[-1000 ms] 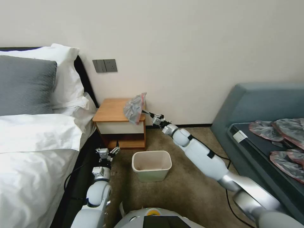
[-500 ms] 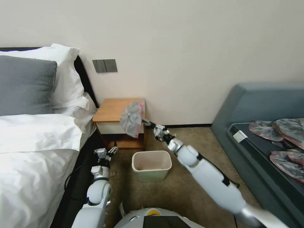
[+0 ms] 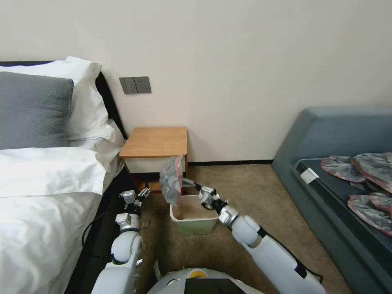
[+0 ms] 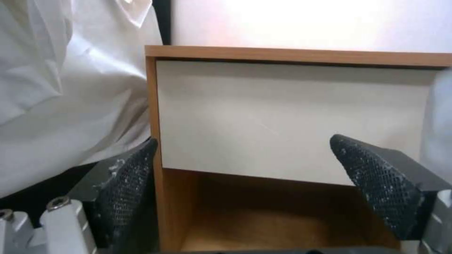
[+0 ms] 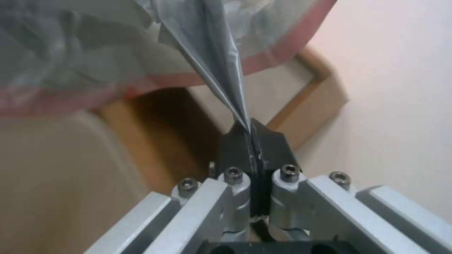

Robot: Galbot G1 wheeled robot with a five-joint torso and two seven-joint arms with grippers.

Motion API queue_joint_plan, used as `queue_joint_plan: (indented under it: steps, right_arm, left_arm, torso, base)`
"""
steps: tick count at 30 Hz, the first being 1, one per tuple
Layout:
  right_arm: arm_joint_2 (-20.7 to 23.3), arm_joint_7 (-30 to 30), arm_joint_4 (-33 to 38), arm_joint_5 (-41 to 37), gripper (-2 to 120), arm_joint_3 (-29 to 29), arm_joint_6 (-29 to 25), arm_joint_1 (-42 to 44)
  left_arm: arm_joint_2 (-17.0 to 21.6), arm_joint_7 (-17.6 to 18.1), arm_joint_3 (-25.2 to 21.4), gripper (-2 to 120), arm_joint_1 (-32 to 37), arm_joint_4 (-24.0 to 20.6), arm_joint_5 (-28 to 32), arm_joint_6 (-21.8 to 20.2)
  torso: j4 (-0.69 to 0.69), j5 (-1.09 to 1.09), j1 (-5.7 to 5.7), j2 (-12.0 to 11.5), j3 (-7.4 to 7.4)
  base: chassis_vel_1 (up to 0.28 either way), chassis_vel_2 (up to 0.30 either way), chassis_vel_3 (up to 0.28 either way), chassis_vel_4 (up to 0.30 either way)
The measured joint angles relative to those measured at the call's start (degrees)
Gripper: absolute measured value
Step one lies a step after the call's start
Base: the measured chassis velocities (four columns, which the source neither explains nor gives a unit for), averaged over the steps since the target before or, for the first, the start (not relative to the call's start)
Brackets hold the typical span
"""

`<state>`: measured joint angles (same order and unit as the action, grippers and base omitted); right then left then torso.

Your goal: Pick up the garbage bag from the table and place it over the trash can.

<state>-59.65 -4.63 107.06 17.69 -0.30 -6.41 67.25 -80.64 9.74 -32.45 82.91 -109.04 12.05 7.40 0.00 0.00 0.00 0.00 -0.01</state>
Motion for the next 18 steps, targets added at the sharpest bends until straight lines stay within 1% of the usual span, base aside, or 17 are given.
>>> queue_joint_plan:
  steps: [7, 11, 18]
  right_arm:
    - [0.4, -0.46, 0.65, 2.77, 0, 1.42, -2.1, 6.8]
    - [1.18, -0.7, 1.4, 3.2, 0, 2.97, -2.79, 8.79]
    - [2.99, -2.25, 2.58, 2.33, 0, 4.22, -2.82, 9.82]
  left_arm:
    - [-0.07, 0.01, 0.72, 95, -0.41, 0.31, -0.01, -0.02]
    - [-0.23, -0.11, 1.34, 95, -0.55, 0.65, -0.27, -0.07]
    - [-0.28, -0.33, 1.94, 95, -0.65, 1.21, -0.85, -0.09]
  torso:
    - [-0.01, 0.0, 0.0, 0.0, 0.0]
    - [-0.01, 0.0, 0.0, 0.0, 0.0]
    - [0.0, 0.0, 0.0, 0.0, 0.0]
  base:
    - [0.0, 0.0, 0.0, 0.0]
    - [0.0, 0.0, 0.0, 0.0]
    - [0.0, 0.0, 0.0, 0.0]
